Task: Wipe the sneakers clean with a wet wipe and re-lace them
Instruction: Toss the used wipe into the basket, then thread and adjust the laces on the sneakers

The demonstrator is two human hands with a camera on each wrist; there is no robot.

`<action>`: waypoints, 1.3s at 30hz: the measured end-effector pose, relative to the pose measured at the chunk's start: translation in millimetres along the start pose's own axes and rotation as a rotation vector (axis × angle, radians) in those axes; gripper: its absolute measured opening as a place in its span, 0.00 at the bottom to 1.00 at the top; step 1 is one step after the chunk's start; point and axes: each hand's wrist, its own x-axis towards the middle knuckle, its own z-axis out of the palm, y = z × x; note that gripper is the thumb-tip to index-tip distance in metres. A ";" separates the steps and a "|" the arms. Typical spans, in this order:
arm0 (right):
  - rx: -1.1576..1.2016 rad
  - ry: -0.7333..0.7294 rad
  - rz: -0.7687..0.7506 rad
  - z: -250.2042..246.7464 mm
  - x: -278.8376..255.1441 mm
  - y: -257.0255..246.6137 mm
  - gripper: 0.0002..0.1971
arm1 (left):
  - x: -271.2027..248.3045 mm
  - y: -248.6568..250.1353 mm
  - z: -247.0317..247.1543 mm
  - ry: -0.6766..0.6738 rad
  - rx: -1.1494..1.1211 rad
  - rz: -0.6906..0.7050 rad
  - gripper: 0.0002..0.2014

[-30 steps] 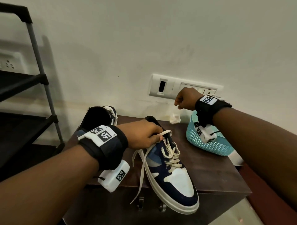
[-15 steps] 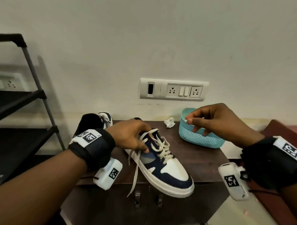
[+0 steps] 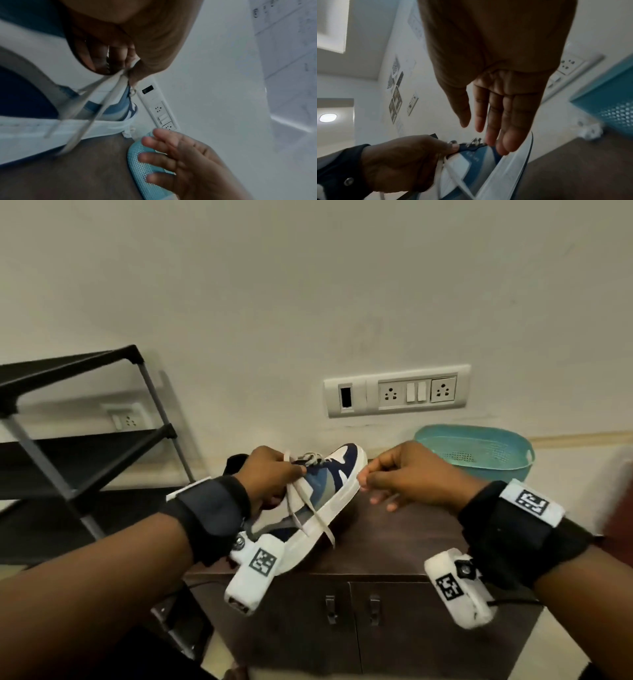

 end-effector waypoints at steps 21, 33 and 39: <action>-0.333 0.224 0.044 -31.3 10.8 15.7 0.08 | 8.5 4.2 -64.3 -0.065 0.279 0.143 0.15; -0.693 0.181 -0.037 18.9 33.0 2.4 0.12 | 9.6 -9.6 -34.4 -0.151 0.605 0.641 0.10; -0.804 -0.003 0.064 50.1 52.3 6.6 0.20 | 20.6 -28.1 8.1 -0.298 0.820 0.560 0.26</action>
